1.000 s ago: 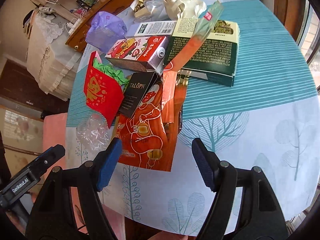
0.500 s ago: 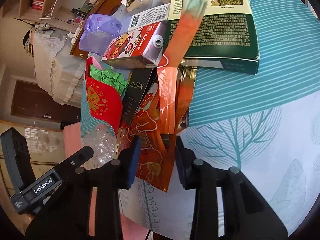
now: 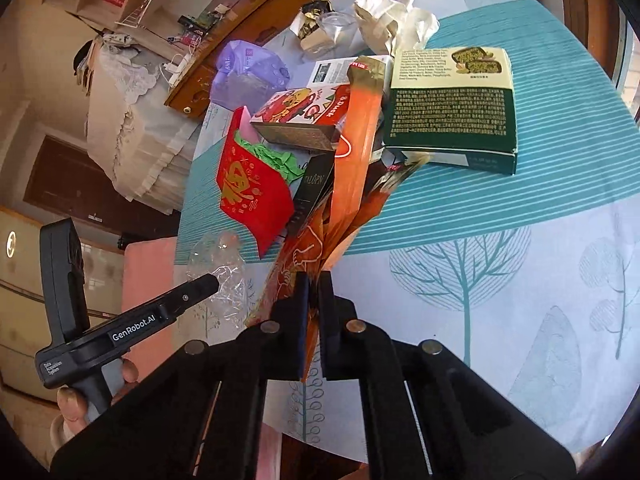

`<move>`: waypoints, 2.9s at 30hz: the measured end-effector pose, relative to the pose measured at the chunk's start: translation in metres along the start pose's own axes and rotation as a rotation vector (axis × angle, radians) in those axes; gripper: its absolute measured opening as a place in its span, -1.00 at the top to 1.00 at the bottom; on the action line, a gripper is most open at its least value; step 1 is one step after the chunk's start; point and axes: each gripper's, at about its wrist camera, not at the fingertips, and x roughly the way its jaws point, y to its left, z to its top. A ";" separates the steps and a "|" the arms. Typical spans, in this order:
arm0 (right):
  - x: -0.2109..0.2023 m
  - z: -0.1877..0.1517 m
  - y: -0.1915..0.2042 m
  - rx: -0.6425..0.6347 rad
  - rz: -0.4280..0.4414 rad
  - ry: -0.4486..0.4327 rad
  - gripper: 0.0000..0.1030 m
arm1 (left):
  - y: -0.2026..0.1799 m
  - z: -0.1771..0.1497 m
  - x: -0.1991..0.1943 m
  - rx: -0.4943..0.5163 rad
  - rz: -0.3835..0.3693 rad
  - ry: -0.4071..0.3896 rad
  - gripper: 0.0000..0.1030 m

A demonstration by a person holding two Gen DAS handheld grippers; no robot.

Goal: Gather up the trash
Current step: 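Grasp the orange snack bag with the right gripper while the left gripper grasps the clear plastic wrapper, then carry both items over the bin and open both grippers to drop them, then raise both tools from the bin back toward the table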

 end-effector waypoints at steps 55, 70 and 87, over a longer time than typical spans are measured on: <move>0.132 -0.435 -0.050 -0.164 -0.299 0.187 1.00 | 0.093 -0.381 0.186 0.263 -0.130 0.297 0.40; 0.286 -0.470 -0.164 -0.180 -0.313 0.273 1.00 | 0.082 -0.415 0.371 0.304 -0.012 0.297 0.32; 0.259 -0.465 -0.170 -0.156 -0.339 0.219 -0.24 | 0.092 -0.404 0.357 0.298 -0.014 0.307 -0.41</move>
